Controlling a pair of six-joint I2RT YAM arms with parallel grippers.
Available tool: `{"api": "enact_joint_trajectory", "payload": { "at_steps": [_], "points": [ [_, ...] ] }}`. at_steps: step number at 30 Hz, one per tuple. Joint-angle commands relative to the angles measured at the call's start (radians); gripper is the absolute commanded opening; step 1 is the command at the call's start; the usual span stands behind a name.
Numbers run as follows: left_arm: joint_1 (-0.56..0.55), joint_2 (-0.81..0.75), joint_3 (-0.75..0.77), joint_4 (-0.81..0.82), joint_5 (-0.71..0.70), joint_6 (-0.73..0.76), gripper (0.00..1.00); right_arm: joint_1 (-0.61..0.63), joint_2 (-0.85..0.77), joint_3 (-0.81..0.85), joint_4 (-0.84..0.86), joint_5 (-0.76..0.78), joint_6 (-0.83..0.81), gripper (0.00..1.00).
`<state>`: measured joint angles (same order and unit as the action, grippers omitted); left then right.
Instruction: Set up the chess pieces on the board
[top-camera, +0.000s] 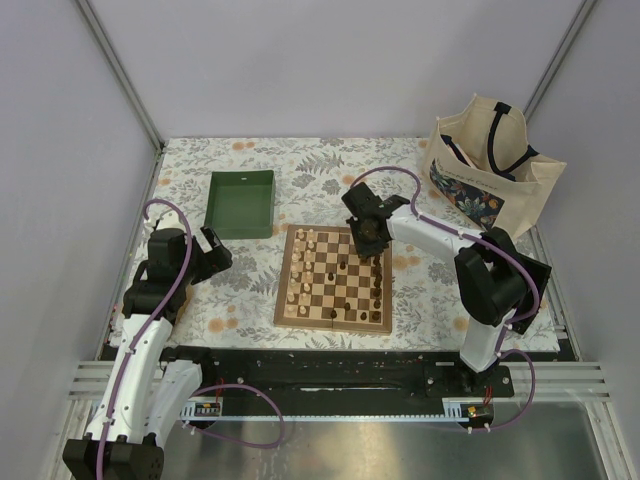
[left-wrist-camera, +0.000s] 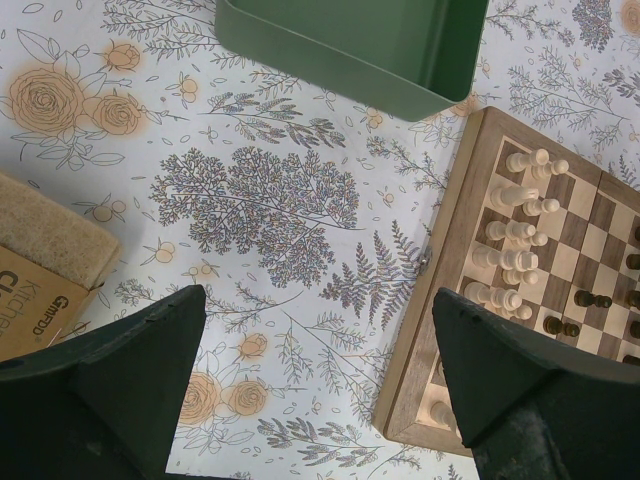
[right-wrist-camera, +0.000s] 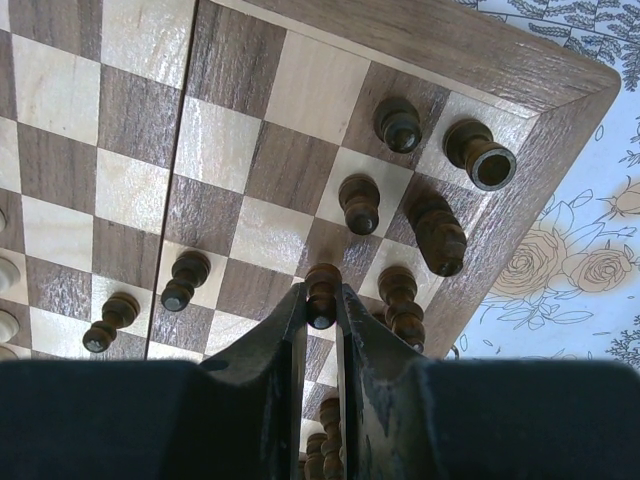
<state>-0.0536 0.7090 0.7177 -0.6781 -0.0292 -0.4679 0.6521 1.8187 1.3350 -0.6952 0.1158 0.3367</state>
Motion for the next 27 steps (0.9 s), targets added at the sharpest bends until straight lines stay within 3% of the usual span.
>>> {"api": "enact_joint_trajectory", "payload": {
  "at_steps": [1,11,21,27],
  "points": [
    [0.005,0.003,0.014,0.052,0.017,0.005,0.99,-0.009,0.004,-0.008,0.031,0.027,-0.002,0.2],
    [0.005,0.004,0.014,0.052,0.014,0.005,0.99,-0.012,0.024,0.001,0.033,0.032,-0.01,0.24],
    [0.005,0.004,0.015,0.054,0.015,0.005,0.99,-0.012,0.005,0.021,0.013,0.019,-0.011,0.37],
    [0.006,0.003,0.014,0.052,0.017,0.006,0.99,-0.012,-0.036,0.065,-0.01,-0.001,-0.021,0.39]
  ]
}}
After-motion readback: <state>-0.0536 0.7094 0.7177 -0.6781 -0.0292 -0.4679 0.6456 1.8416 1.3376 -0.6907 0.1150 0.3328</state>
